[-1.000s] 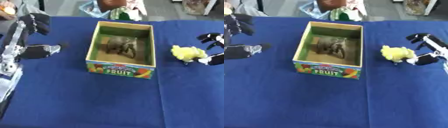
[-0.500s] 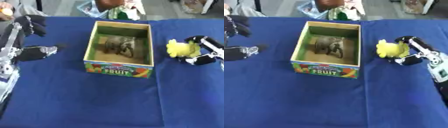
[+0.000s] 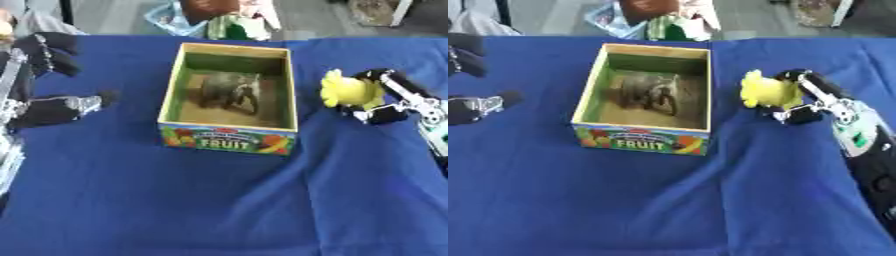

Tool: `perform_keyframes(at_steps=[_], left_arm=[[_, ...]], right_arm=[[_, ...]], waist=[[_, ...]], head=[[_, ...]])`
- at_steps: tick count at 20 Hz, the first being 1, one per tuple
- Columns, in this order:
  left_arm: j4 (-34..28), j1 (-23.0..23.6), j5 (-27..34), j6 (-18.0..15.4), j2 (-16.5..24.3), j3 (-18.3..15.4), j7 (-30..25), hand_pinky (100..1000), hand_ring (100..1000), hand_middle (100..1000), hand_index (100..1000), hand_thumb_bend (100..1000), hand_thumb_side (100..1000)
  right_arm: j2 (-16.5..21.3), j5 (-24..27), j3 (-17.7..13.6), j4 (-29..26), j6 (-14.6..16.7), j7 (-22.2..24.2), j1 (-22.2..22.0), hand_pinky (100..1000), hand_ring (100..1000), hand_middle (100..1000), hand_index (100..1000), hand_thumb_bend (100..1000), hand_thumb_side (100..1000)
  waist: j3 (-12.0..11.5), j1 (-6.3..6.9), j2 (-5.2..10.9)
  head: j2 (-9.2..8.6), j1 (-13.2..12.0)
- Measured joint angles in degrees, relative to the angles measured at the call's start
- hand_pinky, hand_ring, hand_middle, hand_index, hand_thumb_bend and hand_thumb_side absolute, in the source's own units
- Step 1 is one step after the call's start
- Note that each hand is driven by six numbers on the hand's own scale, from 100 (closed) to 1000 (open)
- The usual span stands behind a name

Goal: Pick up objects on the table and place them in the box.

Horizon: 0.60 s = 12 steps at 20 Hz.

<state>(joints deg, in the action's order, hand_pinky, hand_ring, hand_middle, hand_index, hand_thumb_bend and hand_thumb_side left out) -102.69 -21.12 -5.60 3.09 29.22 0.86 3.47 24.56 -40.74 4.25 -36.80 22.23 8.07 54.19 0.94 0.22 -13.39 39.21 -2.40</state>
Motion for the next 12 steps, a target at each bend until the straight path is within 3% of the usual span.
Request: perform_keyframes(at_steps=[2, 4, 7, 8, 9, 12], left_arm=[[0.00, 0.01, 0.00, 0.03, 0.00, 0.00, -0.03, 577, 552, 585, 731, 812, 152], [0.00, 0.04, 0.00, 0.08, 0.00, 0.00, -0.08, 577, 552, 585, 731, 812, 151], [0.00, 0.11, 0.00, 0.16, 0.00, 0.00, -0.17, 577, 552, 585, 731, 812, 151], [0.00, 0.20, 0.00, 0.17, 0.00, 0.00, -0.19, 577, 552, 585, 731, 812, 151], [0.00, 0.28, 0.00, 0.18, 0.00, 0.00, -0.20, 576, 552, 585, 731, 812, 151], [0.02, 0.45, 0.00, 0.18, 0.00, 0.00, -0.21, 576, 552, 585, 731, 812, 151]], right_arm=[[-0.15, -0.50, 0.00, -0.03, 0.10, -1.28, -0.10, 564, 631, 533, 546, 390, 100], [-0.20, -0.55, 0.00, -0.07, 0.23, -2.81, -0.30, 558, 629, 522, 484, 386, 100], [-0.20, -0.20, 0.04, -0.53, 0.52, -4.48, -0.76, 552, 626, 485, 432, 383, 100], [-0.19, 0.14, 0.13, -0.89, 0.62, -4.75, -0.90, 550, 624, 476, 419, 301, 100], [-0.15, 0.62, 0.34, -1.40, 0.73, -4.86, -1.19, 547, 621, 464, 403, 381, 100], [0.13, 2.67, 1.10, -3.83, 1.15, -4.63, -2.16, 538, 610, 439, 386, 371, 100]], waist=[[0.01, 0.01, 0.00], [0.06, 0.01, 0.02], [0.13, 0.01, 0.02], [0.20, 0.00, 0.02], [0.29, 0.00, 0.02], [0.59, -0.03, 0.03]], head=[[0.01, 0.00], [0.02, -0.03], [0.05, -0.19], [0.05, -0.27], [0.06, -0.34], [0.08, -0.54]])
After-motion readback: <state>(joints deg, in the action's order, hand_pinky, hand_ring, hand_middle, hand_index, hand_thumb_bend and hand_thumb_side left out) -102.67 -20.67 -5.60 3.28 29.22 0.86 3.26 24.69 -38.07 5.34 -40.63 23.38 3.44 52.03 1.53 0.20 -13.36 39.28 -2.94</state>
